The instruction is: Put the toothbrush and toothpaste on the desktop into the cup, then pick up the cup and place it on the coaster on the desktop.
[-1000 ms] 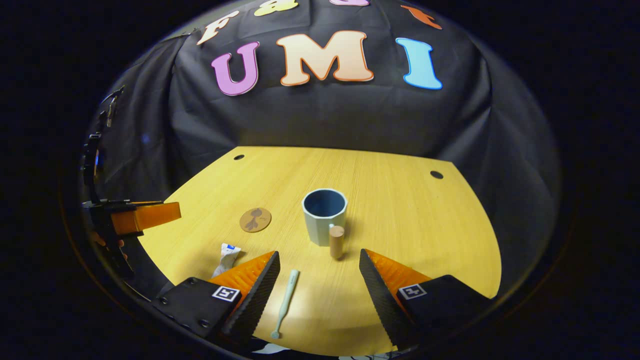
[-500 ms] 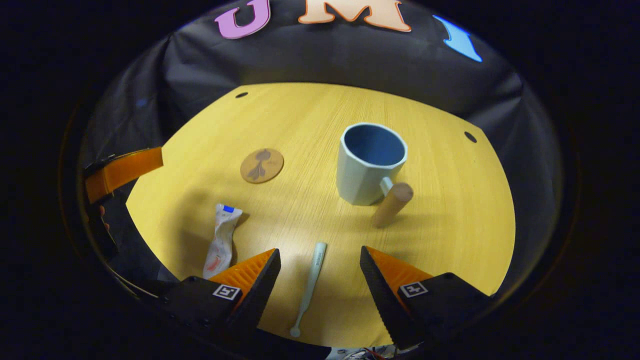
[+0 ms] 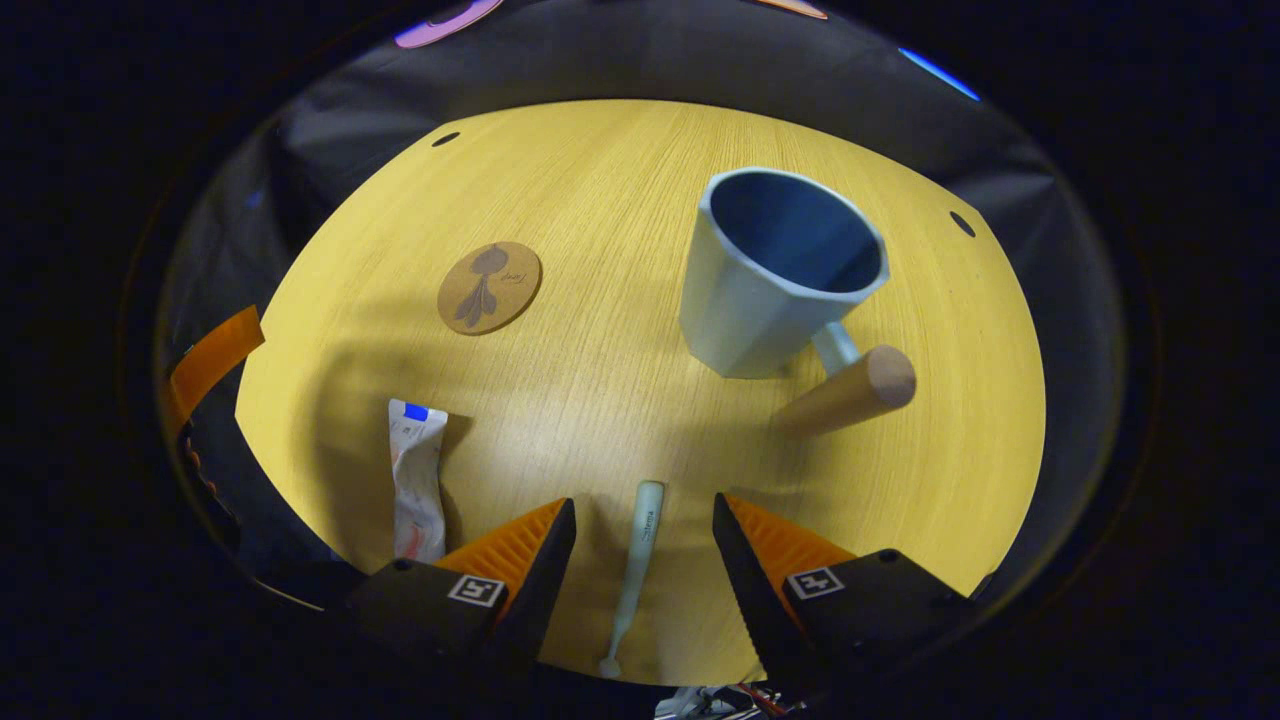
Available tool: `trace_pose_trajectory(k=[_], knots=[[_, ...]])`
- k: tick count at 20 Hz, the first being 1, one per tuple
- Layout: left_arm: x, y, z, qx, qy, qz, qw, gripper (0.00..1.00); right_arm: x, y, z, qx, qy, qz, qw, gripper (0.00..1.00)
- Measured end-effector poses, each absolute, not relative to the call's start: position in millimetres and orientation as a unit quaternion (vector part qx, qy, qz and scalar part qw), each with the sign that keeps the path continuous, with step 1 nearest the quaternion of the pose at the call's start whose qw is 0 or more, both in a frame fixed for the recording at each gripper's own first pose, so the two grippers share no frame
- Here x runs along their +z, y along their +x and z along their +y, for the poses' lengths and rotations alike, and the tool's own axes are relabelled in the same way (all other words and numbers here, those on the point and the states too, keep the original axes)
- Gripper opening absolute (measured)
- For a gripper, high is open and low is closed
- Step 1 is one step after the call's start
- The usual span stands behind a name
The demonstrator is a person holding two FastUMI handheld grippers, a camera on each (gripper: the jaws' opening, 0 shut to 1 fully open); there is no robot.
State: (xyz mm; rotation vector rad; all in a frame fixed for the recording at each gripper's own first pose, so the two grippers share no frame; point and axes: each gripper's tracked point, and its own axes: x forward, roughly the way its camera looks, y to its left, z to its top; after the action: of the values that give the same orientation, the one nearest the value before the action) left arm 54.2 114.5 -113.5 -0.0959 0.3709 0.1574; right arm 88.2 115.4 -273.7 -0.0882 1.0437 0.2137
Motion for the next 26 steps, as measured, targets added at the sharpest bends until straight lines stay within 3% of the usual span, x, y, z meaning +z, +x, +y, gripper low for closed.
trace_pose_trajectory(k=[2,5,11,13,15,21,26], knots=[[-117,51,124,0.087,-0.054,0.189,0.977,0.96,-278,88,117,0.099,-0.044,0.509,0.854,0.73],[-118,51,137,0.098,-0.057,0.187,0.976,0.96,-283,87,118,0.092,-0.05,0.524,0.845,0.46],[-117,53,140,0.094,-0.053,0.185,0.977,0.95,-290,85,112,0.071,-0.069,0.54,0.836,0.46],[-118,53,139,0.091,-0.054,0.186,0.977,0.95,-291,87,113,0.067,-0.06,0.544,0.834,0.23],[-119,54,137,0.087,-0.056,0.187,0.977,0.95,-289,87,111,0.063,-0.051,0.55,0.832,0.23],[-121,54,130,0.075,-0.055,0.192,0.977,0.95,-291,84,112,0.055,-0.029,0.556,0.829,0.07],[-136,51,110,0.048,-0.055,0.225,0.972,0.95,-271,87,122,0.064,0.035,0.522,0.85,0.08]])
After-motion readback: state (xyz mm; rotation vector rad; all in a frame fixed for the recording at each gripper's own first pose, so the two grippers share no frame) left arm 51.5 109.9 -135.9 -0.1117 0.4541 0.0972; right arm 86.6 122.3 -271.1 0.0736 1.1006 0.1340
